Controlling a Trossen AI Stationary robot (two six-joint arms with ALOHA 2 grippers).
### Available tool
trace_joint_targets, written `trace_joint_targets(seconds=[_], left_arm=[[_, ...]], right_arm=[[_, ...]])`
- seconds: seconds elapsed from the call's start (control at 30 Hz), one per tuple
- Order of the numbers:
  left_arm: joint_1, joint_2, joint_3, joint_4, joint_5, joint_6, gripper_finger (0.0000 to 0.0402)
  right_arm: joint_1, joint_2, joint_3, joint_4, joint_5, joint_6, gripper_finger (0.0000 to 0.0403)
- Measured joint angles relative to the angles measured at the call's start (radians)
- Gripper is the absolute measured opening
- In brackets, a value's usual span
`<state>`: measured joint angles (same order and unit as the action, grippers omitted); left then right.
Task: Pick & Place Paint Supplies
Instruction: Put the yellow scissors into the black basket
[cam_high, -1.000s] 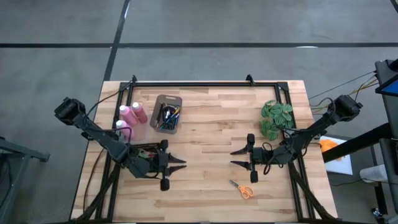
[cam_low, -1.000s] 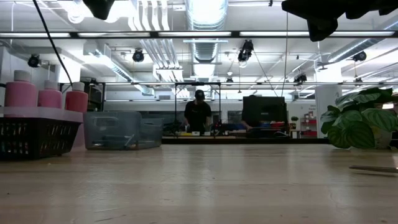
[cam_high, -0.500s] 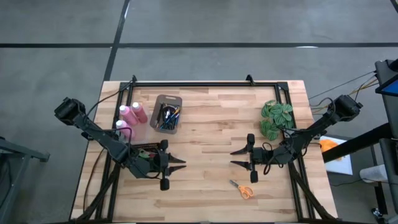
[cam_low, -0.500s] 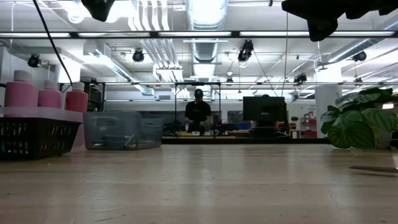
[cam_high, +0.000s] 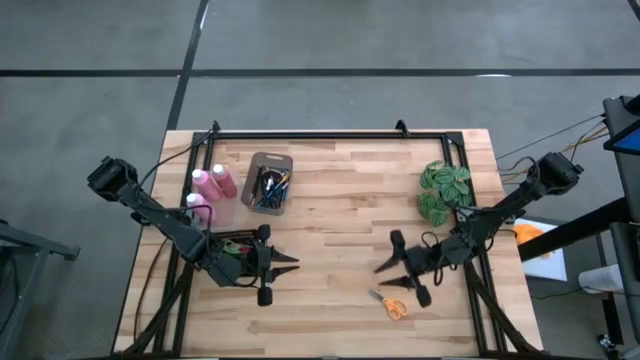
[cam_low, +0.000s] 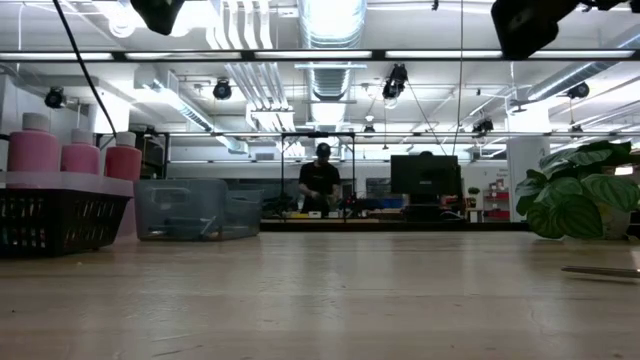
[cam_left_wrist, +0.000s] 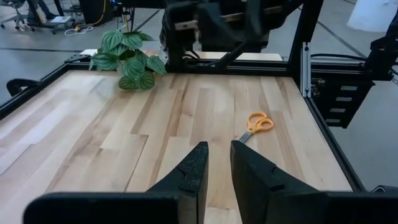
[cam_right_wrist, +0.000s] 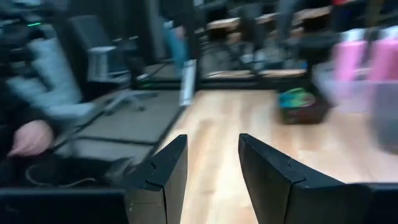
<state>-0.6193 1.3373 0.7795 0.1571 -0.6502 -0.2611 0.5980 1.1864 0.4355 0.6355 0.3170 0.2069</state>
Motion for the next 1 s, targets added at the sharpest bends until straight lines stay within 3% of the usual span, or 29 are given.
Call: trace_joint_targets(seconds=[0.2,0.57,1.0], left_arm=[[0.0,0.0,0.0,-0.004,0.0,0.0,0.0071],[0.0,0.0,0.0,-0.004,0.0,0.0,0.0071],[0.0,0.0,0.0,-0.004,0.0,0.0,0.0071]], right_arm=[[0.0,0.005,0.0,-0.003,-0.133,0.018,0.0142],[0.0,0.005,0.0,0.003,-0.137,0.022,0.0142],[0.003,0.007,0.0,-0.081,-0.148,0.305,0.0142]])
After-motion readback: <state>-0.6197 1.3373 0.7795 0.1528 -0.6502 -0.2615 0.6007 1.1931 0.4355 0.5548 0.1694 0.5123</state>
